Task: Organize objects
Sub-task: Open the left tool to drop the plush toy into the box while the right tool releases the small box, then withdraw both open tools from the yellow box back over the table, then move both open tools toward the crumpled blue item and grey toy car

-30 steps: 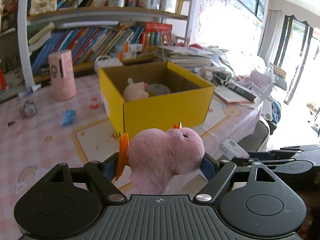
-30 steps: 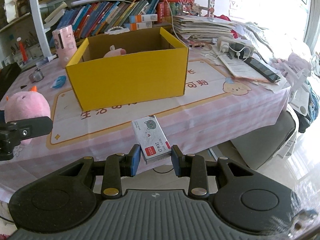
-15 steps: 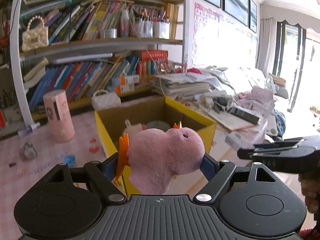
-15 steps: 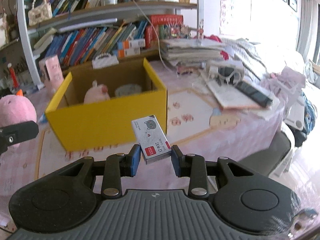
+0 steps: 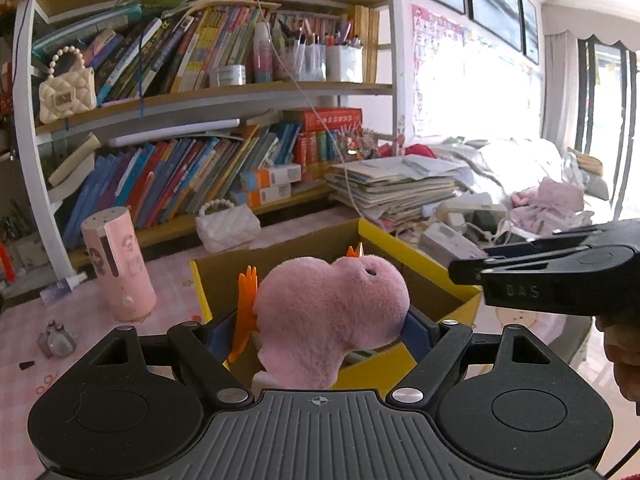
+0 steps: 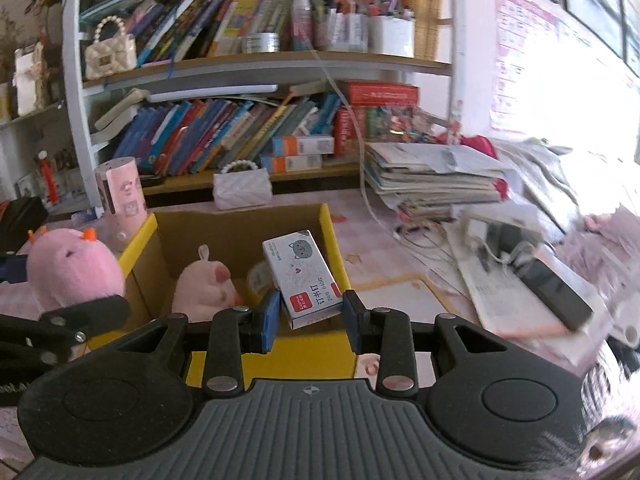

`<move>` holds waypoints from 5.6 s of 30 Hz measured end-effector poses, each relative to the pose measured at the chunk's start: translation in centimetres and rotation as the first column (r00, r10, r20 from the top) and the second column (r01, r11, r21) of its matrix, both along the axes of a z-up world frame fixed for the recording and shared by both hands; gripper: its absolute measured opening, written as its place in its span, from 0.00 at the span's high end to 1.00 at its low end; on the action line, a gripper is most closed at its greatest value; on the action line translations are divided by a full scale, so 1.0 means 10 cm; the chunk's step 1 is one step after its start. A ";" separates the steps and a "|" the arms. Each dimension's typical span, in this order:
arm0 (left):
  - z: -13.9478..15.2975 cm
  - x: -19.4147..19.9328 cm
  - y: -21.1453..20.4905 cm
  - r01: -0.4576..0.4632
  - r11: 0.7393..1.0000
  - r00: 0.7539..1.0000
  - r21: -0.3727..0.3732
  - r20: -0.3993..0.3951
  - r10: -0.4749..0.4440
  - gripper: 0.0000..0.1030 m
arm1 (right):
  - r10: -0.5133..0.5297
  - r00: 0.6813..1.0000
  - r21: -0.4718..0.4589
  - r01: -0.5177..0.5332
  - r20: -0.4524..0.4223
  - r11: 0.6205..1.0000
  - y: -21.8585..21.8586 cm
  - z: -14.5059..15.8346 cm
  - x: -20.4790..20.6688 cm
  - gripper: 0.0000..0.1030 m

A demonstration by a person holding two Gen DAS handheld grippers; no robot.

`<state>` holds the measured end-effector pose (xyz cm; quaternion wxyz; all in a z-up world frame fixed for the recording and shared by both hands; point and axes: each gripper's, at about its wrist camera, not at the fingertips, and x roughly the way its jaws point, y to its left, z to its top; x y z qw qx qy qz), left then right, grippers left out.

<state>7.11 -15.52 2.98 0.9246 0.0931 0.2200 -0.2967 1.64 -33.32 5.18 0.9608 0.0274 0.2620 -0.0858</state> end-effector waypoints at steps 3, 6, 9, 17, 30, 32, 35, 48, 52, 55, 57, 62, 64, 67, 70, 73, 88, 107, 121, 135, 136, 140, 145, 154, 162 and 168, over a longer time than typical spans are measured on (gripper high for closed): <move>-0.06 0.06 -0.09 -0.015 1.000 1.000 0.020 -0.007 0.015 0.19 | 0.041 0.999 -0.006 -0.041 -0.012 0.999 -0.04 -0.04 0.18 0.70; -0.12 0.13 -0.16 -0.029 0.998 1.000 0.050 -0.012 0.029 0.19 | 0.080 0.996 -0.010 -0.081 -0.028 0.997 -0.05 -0.09 0.33 0.70; -0.20 0.20 -0.22 -0.041 0.996 0.999 0.082 -0.023 0.043 0.19 | 0.114 0.992 -0.015 -0.114 -0.049 0.993 -0.06 -0.15 0.46 0.70; -0.34 0.36 -0.29 -0.068 0.988 0.996 0.139 -0.053 0.076 0.19 | 0.205 0.968 -0.038 -0.213 -0.145 0.976 -0.06 -0.37 0.77 0.70; -0.44 0.57 -0.32 -0.074 0.986 0.989 0.148 -0.115 0.092 0.18 | 0.293 0.922 -0.063 -0.318 -0.252 0.946 -0.02 -0.59 1.08 0.70; -0.44 0.59 -0.31 -0.072 0.988 0.987 0.137 -0.132 0.091 0.18 | 0.298 0.919 -0.052 -0.322 -0.259 0.945 -0.04 -0.61 1.11 0.70; -0.45 0.62 -0.28 -0.070 0.991 0.983 0.115 -0.163 0.089 0.17 | 0.309 0.912 -0.047 -0.333 -0.269 0.942 -0.03 -0.62 1.14 0.70; -0.44 0.58 -0.25 -0.093 0.990 0.984 0.111 -0.142 0.108 0.13 | 0.317 0.906 -0.024 -0.336 -0.279 0.941 -0.03 -0.64 1.17 0.69; -0.36 0.52 -0.22 -0.101 0.992 0.987 0.078 -0.116 0.109 0.11 | 0.303 0.919 -0.016 -0.317 -0.250 0.948 -0.04 -0.59 1.10 0.65; -0.28 0.46 -0.19 -0.103 0.994 0.990 0.048 -0.092 0.107 0.09 | 0.279 0.937 0.002 -0.285 -0.210 0.959 -0.07 -0.51 1.03 0.62; -0.23 0.40 -0.17 -0.106 0.994 0.991 0.026 -0.076 0.108 0.08 | 0.255 0.949 0.007 -0.258 -0.183 0.966 -0.08 -0.46 0.98 0.61; -0.13 0.28 -0.11 -0.114 0.993 0.992 -0.010 -0.057 0.113 0.07 | 0.200 0.972 0.026 -0.198 -0.121 0.980 -0.13 -0.34 0.82 0.60; -0.11 0.23 -0.07 -0.116 0.993 0.992 -0.021 -0.052 0.115 0.07 | 0.184 0.977 0.031 -0.182 -0.108 0.983 -0.13 -0.31 0.75 0.60; -0.08 0.17 -0.03 -0.121 0.992 0.992 -0.036 -0.047 0.119 0.07 | 0.158 0.983 0.033 -0.156 -0.093 0.987 -0.13 -0.27 0.65 0.60; -0.06 0.10 0.03 -0.126 0.991 0.991 -0.047 -0.040 0.124 0.07 | 0.129 0.989 0.033 -0.127 -0.078 0.991 -0.12 -0.25 0.55 0.60; -0.04 0.03 0.09 -0.132 0.990 0.991 -0.057 -0.035 0.131 0.07 | 0.094 0.994 0.023 -0.092 -0.060 0.995 -0.11 -0.22 0.45 0.58; -0.12 -0.26 0.43 -0.111 0.991 0.992 -0.069 -0.060 0.107 0.07 | -0.054 0.995 0.029 0.057 -0.081 0.998 0.11 -0.31 -0.11 0.55; -0.34 -0.57 0.97 -0.117 0.992 0.984 0.054 -0.125 0.123 0.07 | -0.019 0.965 0.005 0.021 -0.261 1.000 0.91 -0.67 -0.45 0.44; -0.47 -0.74 1.28 -0.131 0.986 0.970 0.099 -0.191 0.148 0.07 | 0.015 0.950 0.021 -0.009 -0.311 1.000 1.31 -0.79 -0.66 0.42; -0.57 -0.93 1.56 -0.161 0.975 0.954 0.156 -0.228 0.194 0.07 | 0.072 0.943 0.042 -0.062 -0.324 0.997 1.61 -0.85 -0.82 0.36; -0.57 -0.94 1.58 -0.167 0.974 0.953 0.156 -0.229 0.200 0.07 | 0.076 0.943 0.042 -0.066 -0.324 0.997 1.63 -0.85 -0.83 0.36; -0.56 -0.98 1.67 -0.189 0.970 0.948 0.154 -0.228 0.221 0.07 | 0.096 0.941 0.041 -0.088 -0.324 0.995 1.72 -0.85 -0.84 0.36; -0.56 -1.01 1.78 -0.210 0.966 0.945 0.153 -0.223 0.240 0.07 | 0.116 0.941 0.039 -0.109 -0.318 0.993 1.83 -0.84 -0.83 0.35; -0.54 -1.05 2.00 -0.258 0.955 0.934 0.146 -0.215 0.285 0.07 | 0.156 0.939 0.034 -0.153 -0.308 0.988 2.03 -0.82 -0.81 0.35; -0.51 -1.05 2.16 -0.294 0.946 0.926 0.133 -0.204 0.316 0.07 | 0.191 0.936 0.023 -0.193 -0.295 0.981 2.21 -0.78 -0.77 0.35; -0.49 -1.06 2.24 -0.306 0.944 0.925 0.126 -0.195 0.326 0.07 | 0.203 0.936 0.015 -0.208 -0.289 0.978 2.31 -0.77 -0.74 0.35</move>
